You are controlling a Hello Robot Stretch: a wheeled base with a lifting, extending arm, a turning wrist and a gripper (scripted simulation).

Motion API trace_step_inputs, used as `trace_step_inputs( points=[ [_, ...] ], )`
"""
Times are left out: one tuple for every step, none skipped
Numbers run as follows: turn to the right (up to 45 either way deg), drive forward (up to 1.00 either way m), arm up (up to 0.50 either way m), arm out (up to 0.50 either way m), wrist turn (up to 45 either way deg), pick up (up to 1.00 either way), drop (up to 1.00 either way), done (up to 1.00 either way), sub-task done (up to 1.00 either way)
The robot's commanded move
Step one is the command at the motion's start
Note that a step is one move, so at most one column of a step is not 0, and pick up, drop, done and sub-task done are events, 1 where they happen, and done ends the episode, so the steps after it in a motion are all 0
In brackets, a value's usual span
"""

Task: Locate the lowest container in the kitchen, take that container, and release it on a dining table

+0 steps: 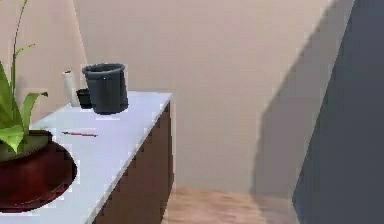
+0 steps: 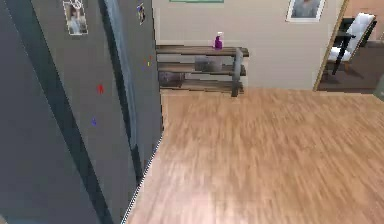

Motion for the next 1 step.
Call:
trace_step_inputs(
  points=[
    [45.0, 0.0, 0.0, 0.0, 0.0, 0.0, 0.0, 0.0, 0.0]
  ],
)
